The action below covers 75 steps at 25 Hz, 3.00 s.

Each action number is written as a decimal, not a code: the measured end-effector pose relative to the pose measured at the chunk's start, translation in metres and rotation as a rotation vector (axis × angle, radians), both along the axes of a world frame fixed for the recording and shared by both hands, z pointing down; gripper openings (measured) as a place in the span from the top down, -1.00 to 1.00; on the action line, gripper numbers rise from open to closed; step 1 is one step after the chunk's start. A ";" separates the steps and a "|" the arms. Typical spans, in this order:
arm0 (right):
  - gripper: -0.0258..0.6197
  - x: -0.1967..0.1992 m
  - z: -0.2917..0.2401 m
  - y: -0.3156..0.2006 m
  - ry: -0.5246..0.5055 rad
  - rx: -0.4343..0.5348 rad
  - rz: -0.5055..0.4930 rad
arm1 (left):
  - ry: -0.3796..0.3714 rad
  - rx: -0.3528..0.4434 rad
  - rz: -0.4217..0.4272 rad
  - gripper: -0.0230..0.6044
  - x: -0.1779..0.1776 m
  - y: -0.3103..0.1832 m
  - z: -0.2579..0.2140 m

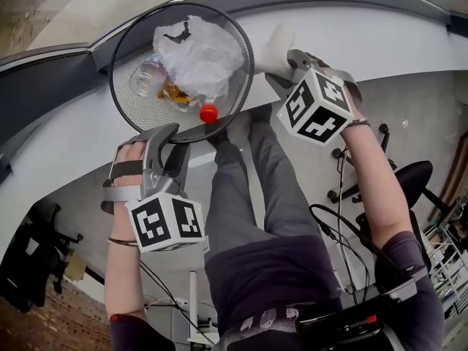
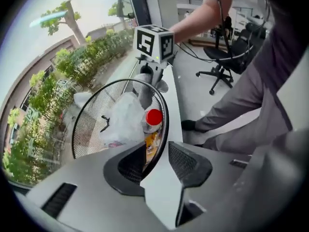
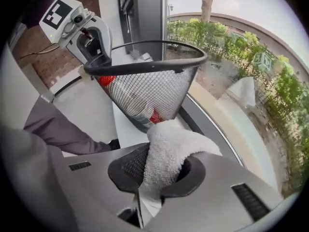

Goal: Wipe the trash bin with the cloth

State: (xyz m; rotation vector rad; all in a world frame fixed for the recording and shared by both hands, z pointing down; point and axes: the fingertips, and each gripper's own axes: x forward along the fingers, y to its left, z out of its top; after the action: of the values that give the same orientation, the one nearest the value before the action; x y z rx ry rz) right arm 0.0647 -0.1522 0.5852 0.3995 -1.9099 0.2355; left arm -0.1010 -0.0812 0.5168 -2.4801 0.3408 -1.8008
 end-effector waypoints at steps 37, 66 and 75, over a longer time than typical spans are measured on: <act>0.73 -0.100 0.009 0.122 -0.163 -0.315 -0.329 | 0.279 -0.039 -0.346 0.65 0.067 -0.014 -0.018; 0.25 0.002 -0.250 -0.061 -0.510 0.029 0.379 | 0.752 0.079 -0.542 0.92 0.020 -0.065 -0.238; 0.92 -0.065 -0.441 0.011 -1.120 0.079 0.352 | 1.054 0.086 -0.500 0.93 0.005 -0.044 -0.369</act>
State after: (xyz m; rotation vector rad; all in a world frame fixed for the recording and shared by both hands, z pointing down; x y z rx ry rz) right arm -0.0006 -0.1416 0.1446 0.7573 -2.9355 0.7299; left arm -0.0959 -0.1250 0.1473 -3.2165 1.1020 -0.3078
